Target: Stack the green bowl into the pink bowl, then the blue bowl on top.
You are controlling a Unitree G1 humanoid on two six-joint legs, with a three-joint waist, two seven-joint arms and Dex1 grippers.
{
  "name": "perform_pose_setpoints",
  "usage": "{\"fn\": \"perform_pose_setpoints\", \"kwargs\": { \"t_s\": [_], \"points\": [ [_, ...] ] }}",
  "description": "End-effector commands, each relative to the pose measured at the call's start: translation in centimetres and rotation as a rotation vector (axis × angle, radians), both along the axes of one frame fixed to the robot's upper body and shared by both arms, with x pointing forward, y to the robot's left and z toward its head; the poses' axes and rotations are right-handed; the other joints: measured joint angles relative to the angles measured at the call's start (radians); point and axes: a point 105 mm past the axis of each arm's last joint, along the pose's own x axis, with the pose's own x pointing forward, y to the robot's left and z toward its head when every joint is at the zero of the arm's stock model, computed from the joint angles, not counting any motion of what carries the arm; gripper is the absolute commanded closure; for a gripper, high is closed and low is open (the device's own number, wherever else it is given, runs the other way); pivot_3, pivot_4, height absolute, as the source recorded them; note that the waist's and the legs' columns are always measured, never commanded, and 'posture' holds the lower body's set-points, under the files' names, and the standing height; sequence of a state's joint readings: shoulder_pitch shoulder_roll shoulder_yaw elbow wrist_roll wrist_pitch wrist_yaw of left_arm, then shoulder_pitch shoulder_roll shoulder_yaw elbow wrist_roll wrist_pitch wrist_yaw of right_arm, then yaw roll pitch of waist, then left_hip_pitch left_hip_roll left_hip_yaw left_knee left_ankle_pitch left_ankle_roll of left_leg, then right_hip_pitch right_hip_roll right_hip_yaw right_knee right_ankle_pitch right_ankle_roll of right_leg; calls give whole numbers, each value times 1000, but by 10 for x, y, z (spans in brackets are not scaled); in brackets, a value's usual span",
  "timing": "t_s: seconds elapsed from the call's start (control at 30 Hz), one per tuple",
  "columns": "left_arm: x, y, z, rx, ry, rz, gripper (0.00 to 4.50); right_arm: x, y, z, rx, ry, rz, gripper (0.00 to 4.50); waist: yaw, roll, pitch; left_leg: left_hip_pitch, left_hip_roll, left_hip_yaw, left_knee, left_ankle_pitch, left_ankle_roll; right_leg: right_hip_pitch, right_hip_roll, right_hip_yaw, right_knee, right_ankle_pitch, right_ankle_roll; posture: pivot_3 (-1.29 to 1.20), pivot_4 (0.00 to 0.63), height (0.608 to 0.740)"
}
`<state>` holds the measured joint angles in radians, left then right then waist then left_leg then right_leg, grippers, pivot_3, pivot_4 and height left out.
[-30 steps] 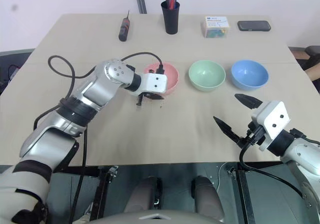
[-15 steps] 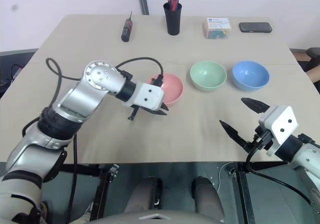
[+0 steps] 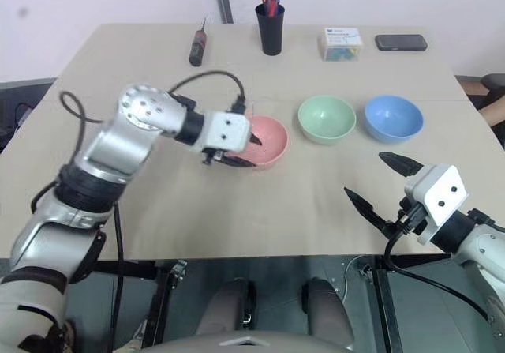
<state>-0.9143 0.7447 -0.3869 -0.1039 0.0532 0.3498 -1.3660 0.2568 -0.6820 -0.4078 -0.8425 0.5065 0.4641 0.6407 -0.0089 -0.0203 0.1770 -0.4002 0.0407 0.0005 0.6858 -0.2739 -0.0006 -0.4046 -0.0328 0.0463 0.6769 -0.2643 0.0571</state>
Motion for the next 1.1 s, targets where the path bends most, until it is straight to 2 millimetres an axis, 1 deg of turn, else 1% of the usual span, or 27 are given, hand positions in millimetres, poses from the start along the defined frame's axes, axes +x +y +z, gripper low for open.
{"fn": "perform_pose_setpoints", "kwargs": {
  "t_s": [0.03, 0.13, 0.23, 0.33, 0.57, 0.6, 0.63, 0.67, 0.73, 0.8, 0.83, 0.97, 1.03, 1.1],
  "points": [
    [-4, 15, 17, 7, -80, 53, 1353, 3, 2, 5, -3, -36, 11, 0, -1, 0, 0, 0, 0, 0, 0, 0, 0, 0, 0, 0, 0, 0, 0, 0, 150, 740],
    [-5, 20, 10, 38, -74, 63, 1353, 6, 4, 3, 4, -34, 22, 0, -3, 0, 0, 0, 0, 0, 0, 0, 0, 0, 0, 0, 0, 0, 0, 0, 150, 740],
    [1, 13, -8, 100, -112, 36, 1353, 8, 8, 2, 6, -29, 50, 0, -1, 0, 0, 0, 0, 0, 0, 0, 0, 0, 0, 0, 0, 0, 0, 0, 150, 740],
    [5, 8, -20, 131, -116, 20, 1353, 9, 10, 2, 2, -27, 61, 0, 2, 0, 0, 0, 0, 0, 0, 0, 0, 0, 0, 0, 0, 0, 0, 0, 150, 740],
    [21, 3, -37, 183, -170, 16, 1353, 5, 11, 2, -3, -29, 57, 0, -2, 0, 0, 0, 0, 0, 0, 0, 0, 0, 0, 0, 0, 0, 0, 0, 150, 740],
    [22, 3, -38, 181, -174, 15, 1861, 5, 11, 2, -2, -31, 55, 0, -2, 0, 0, 0, 0, 0, 0, 0, 0, 0, 0, 0, 0, 0, 0, 0, 150, 740],
    [21, 1, -39, 180, -168, 5, 2086, 5, 11, 3, -2, -32, 54, 0, -2, 0, 0, 0, 0, 0, 0, 0, 0, 0, 0, 0, 0, 0, 0, 0, 150, 740],
    [21, -1, -39, 177, -163, -1, 2474, 5, 11, 3, -2, -33, 53, 0, -2, 0, 0, 0, 0, 0, 0, 0, 0, 0, 0, 0, 0, 0, 0, 0, 150, 740],
    [20, -5, -41, 175, -155, -22, 3393, 4, 11, 3, -2, -35, 51, 0, -2, 0, 0, 0, 0, 0, 0, 0, 0, 0, 0, 0, 0, 0, 0, 0, 150, 740],
    [18, -7, -42, 172, -147, -40, 4154, 4, 11, 3, -3, -36, 47, 0, -2, 0, 0, 0, 0, 0, 0, 0, 0, 0, 0, 0, 0, 0, 0, 0, 150, 740],
    [17, -8, -43, 170, -144, -44, 4445, 4, 11, 3, -3, -37, 46, 0, -2, 0, 0, 0, 0, 0, 0, 0, 0, 0, 0, 0, 0, 0, 0, 0, 150, 740],
    [9, -21, -42, 129, -103, -104, 4445, 4, 9, 4, -7, -40, 32, 0, -2, 0, 0, 0, 0, 0, 0, 0, 0, 0, 0, 0, 0, 0, 0, 0, 150, 740],
    [-5, -31, -38, 86, -57, -173, 4445, 4, 8, 3, -8, -38, 27, 0, -2, 0, 0, 0, 0, 0, 0, 0, 0, 0, 0, 0, 0, 0, 0, 0, 150, 740],
    [-18, -37, -37, 73, -11, -234, 4445, 4, 7, 3, -10, -36, 23, 0, -2, 0, 0, 0, 0, -1, 0, 0, 0, 0, 0, 0, 0, 0, 0, 0, 150, 740]
  ]
}}
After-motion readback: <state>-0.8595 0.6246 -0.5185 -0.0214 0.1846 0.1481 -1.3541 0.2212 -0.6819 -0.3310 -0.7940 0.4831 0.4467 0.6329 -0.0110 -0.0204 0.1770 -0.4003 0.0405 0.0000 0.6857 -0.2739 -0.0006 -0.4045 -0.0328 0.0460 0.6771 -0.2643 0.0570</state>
